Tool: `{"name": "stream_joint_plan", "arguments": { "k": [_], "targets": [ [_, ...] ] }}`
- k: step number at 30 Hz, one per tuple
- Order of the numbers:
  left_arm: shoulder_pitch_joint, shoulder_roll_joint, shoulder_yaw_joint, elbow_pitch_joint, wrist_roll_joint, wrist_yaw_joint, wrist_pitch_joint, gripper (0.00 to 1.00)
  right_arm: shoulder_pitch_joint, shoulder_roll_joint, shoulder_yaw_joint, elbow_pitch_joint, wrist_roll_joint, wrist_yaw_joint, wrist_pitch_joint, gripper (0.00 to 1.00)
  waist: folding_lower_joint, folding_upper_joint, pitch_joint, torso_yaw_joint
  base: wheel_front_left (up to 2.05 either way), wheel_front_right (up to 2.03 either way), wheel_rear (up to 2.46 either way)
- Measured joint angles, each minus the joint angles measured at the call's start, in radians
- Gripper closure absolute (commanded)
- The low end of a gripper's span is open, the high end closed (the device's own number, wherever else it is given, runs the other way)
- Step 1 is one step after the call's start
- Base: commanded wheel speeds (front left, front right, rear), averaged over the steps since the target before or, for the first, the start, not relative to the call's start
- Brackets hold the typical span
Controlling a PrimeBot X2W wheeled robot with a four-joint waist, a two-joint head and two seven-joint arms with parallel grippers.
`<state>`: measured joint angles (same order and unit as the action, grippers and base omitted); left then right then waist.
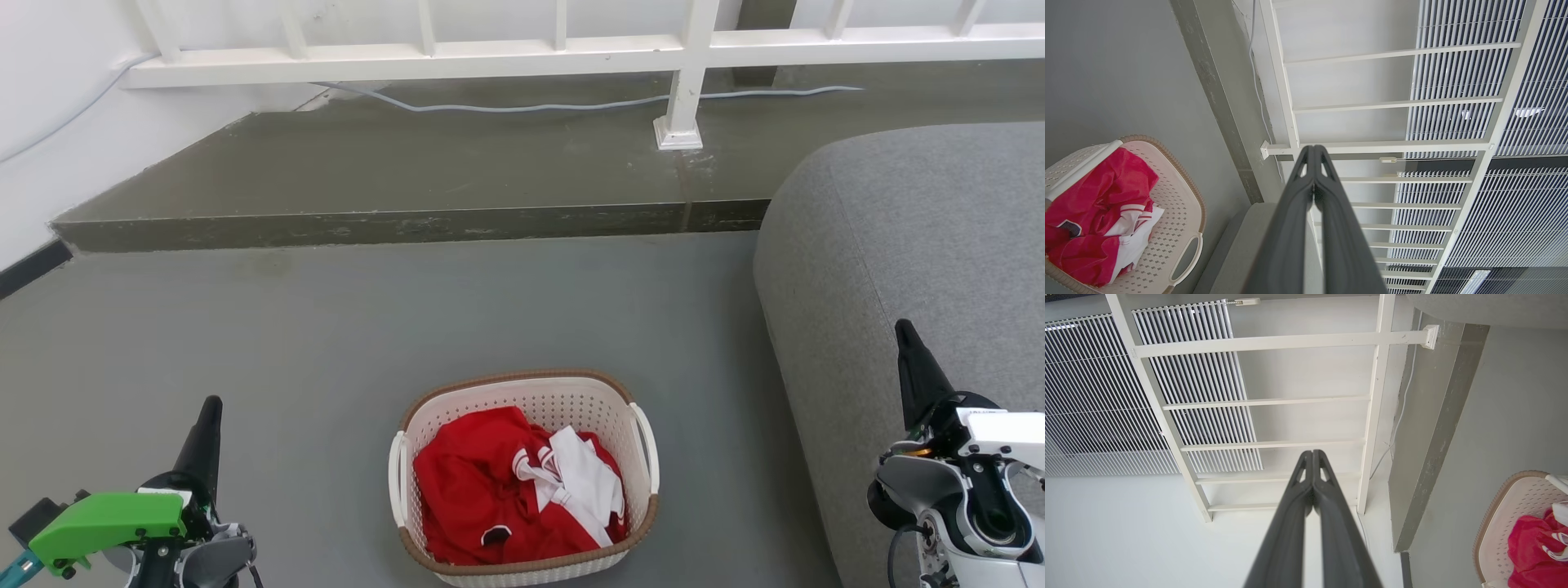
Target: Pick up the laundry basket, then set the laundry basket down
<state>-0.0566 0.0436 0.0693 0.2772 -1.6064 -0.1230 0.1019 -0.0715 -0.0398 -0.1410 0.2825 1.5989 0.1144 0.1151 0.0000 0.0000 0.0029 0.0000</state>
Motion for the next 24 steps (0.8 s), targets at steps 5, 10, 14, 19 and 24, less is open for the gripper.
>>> {"name": "stream_joint_plan", "arguments": {
  "k": [5, 10, 14, 19, 24],
  "targets": [
    [0.0, 0.0, 0.0, 0.0, 0.0, 0.0, 0.0, 1.0, 0.0, 0.0, 0.0, 0.0, 0.0, 0.0, 0.0, 1.0, 0.0, 0.0, 0.0, 0.0, 0.0, 0.0, 0.0],
    [0.0, 0.0, 0.0, 0.0, 0.0, 0.0, 0.0, 1.0, 0.0, 0.0, 0.0, 0.0, 0.0, 0.0, 0.0, 1.0, 0.0, 0.0, 0.0, 0.0, 0.0, 0.0, 0.0],
    [0.0, 0.0, 0.0, 0.0, 0.0, 0.0, 0.0, 1.0, 0.0, 0.0, 0.0, 0.0, 0.001, 0.0, 0.0, 1.0, 0.0, 0.0, 0.0, 0.0, 0.0, 0.0, 0.0],
    [0.0, 0.0, 0.001, 0.0, 0.0, 0.0, 0.0, 1.0, 0.0, 0.0, 0.001, 0.0, 0.002, 0.0, 0.0, 1.0, 0.0, 0.0, 0.0, 0.0, 0.0, 0.0, 0.0],
    [0.0, 0.0, 0.001, 0.0, 0.0, 0.0, 0.0, 1.0, 0.0, 0.0, 0.001, 0.0, 0.002, 0.0, 0.0, 1.0, 0.0, 0.0, 0.0, 0.0, 0.0, 0.0, 0.0]
  ]
}}
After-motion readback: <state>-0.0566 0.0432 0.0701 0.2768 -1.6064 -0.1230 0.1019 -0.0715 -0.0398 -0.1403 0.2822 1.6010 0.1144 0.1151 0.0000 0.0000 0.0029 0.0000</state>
